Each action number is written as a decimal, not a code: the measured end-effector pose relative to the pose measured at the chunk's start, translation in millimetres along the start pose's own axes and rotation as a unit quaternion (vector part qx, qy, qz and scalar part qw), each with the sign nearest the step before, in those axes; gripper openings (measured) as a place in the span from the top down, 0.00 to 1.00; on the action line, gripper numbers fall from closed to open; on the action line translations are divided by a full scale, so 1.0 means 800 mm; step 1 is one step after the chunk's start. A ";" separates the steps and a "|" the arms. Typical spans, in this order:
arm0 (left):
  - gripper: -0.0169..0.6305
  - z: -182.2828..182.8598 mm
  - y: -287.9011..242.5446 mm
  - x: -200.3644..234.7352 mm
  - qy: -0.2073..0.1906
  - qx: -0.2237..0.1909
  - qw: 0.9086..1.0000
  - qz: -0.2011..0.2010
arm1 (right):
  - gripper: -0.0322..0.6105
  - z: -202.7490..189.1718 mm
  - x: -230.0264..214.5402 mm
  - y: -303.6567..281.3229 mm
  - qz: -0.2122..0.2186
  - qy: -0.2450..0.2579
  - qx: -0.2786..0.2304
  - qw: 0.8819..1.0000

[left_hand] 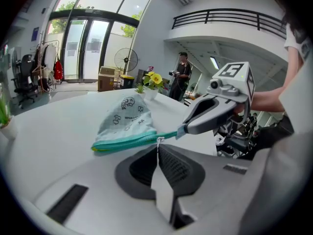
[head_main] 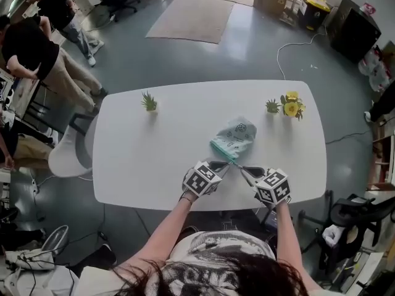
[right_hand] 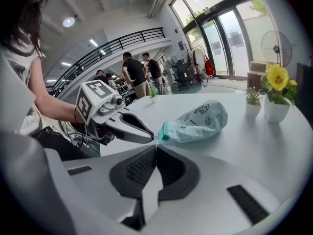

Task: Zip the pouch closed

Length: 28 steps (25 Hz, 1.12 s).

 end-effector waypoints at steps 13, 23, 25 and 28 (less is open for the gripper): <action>0.95 -0.013 -0.016 0.078 0.002 0.037 0.998 0.054 | 0.95 -0.005 -0.011 0.010 -0.012 -0.013 -0.003 1.000; 0.94 -0.011 -0.024 0.132 0.004 0.060 0.994 0.087 | 0.95 -0.012 -0.022 0.013 -0.020 -0.029 -0.004 0.999; 0.94 -0.009 -0.027 0.136 0.003 0.058 0.995 0.086 | 0.95 -0.013 -0.025 0.012 -0.020 -0.032 -0.006 0.999; 0.94 -0.012 -0.032 0.135 -0.011 0.070 0.993 0.089 | 0.95 -0.013 -0.028 0.007 -0.026 -0.031 0.005 0.999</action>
Point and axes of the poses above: the fingertips, and each gripper's own axes: y backward along the fingers, x to its left, z out of its top, the point moved 6 cm from there along y, backward along the fingers, and after that the axes turned 15 degrees about z, right-handed, at the moved point
